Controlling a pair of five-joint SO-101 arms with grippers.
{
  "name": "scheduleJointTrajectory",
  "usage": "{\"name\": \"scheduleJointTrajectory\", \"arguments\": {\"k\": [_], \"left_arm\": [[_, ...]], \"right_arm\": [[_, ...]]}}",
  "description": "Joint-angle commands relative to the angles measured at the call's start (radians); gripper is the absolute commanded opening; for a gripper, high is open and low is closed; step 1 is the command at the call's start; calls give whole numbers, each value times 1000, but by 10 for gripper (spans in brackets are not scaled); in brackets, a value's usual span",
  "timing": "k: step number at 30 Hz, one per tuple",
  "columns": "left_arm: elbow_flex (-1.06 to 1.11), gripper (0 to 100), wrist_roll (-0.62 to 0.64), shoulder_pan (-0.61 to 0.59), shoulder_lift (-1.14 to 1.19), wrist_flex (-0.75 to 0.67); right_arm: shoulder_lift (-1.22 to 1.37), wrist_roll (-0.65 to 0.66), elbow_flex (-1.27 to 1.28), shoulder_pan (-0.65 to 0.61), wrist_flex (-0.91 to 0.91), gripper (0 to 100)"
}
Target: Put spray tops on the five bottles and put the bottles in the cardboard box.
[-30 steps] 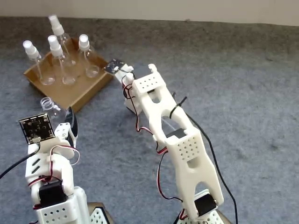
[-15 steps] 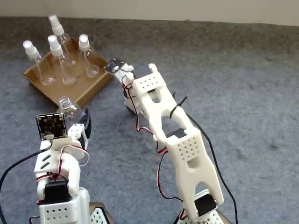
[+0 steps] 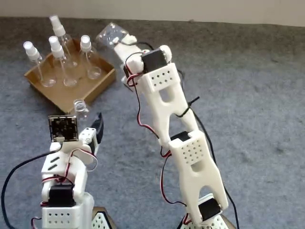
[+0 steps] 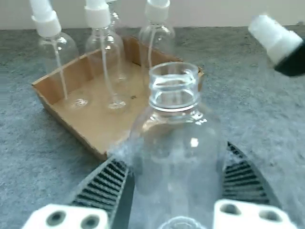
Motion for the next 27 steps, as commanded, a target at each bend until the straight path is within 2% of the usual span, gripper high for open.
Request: {"name": "scheduleJointTrajectory", "arguments": {"k": [1,4,12,17,24,27], "left_arm": [[24,129,6,102,-13,-26],[28,127,6,154,-13,-28],[33,127,12,286,-13,-28],[35,127,12,375,-13,-26],[31,127,8,469,-13,-28],[33,127,6,530,-13,-91]], "right_arm": [[-31,-123,-257,27,22,4],[-47,-241,-383,27,22,4],[-263,-328,-346,21,22,4],[-429,-338,-323,27,22,4],[-671,-341,-150,27,24,4],[-799,-341,-54,27,24,4]]}}
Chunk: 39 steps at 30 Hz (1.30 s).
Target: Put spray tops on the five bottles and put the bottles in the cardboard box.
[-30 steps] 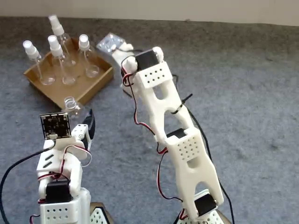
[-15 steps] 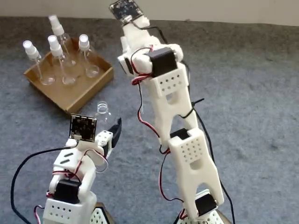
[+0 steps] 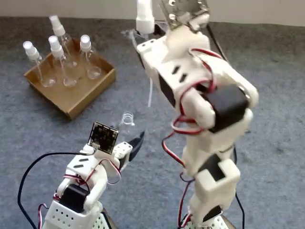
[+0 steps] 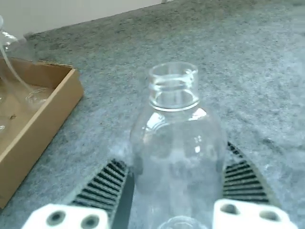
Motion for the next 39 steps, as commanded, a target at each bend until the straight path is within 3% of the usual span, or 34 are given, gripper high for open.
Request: {"name": "scheduleJointTrajectory", "arguments": {"k": [1,11,21,30,39], "left_arm": [[-4,127,6,97,-13,-120],[-4,127,6,265,-13,-304],[71,127,5,515,-13,-318],[73,127,6,526,-13,-367],[73,127,6,526,-13,-364]], "right_arm": [[-225,-17,137,18,22,4],[-625,-12,561,18,16,4],[-803,-12,831,18,12,4],[-852,-17,940,18,15,4],[-1073,-17,1113,18,10,4]]}}
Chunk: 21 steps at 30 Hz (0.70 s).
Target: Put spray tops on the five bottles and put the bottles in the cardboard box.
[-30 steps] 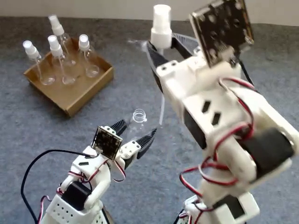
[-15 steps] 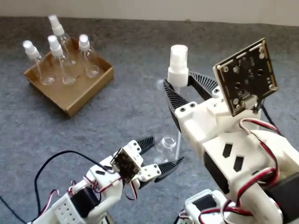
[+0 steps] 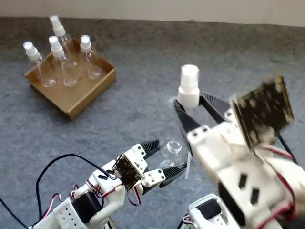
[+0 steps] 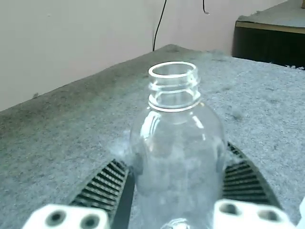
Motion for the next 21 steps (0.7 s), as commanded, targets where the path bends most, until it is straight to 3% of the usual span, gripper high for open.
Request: {"name": "scheduleJointTrajectory", "arguments": {"k": [1,13,21], "left_arm": [[21,127,6,15,-15,-23],[21,127,8,15,-15,-23],[21,127,8,15,-15,-21]], "right_arm": [[-108,-14,111,12,4,4],[-366,-14,645,12,-456,4],[-406,-8,760,12,-613,4]]}}
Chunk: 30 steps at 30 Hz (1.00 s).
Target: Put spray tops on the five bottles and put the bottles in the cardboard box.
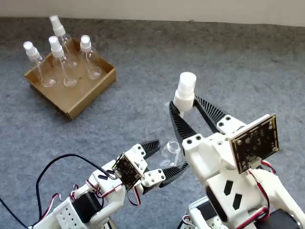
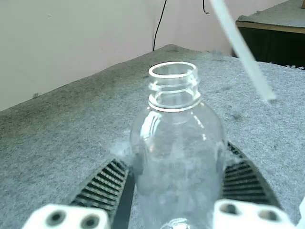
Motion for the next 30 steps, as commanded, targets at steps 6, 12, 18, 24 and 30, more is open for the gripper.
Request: {"name": "scheduleJointTrajectory", "arguments": {"k": [6,12,18,24,30], "left_arm": [[21,127,8,15,-15,-21],[21,127,8,15,-15,-21],[21,127,8,15,-15,-26],[21,127,8,10,-15,-26],[21,127,8,8,-15,-28]], "right_arm": [[-4,-6,7,16,-202,4],[-1,-6,15,179,-211,4],[-8,-9,119,183,-229,5],[-10,-14,197,183,-260,5],[-10,-8,197,183,-255,5]]}}
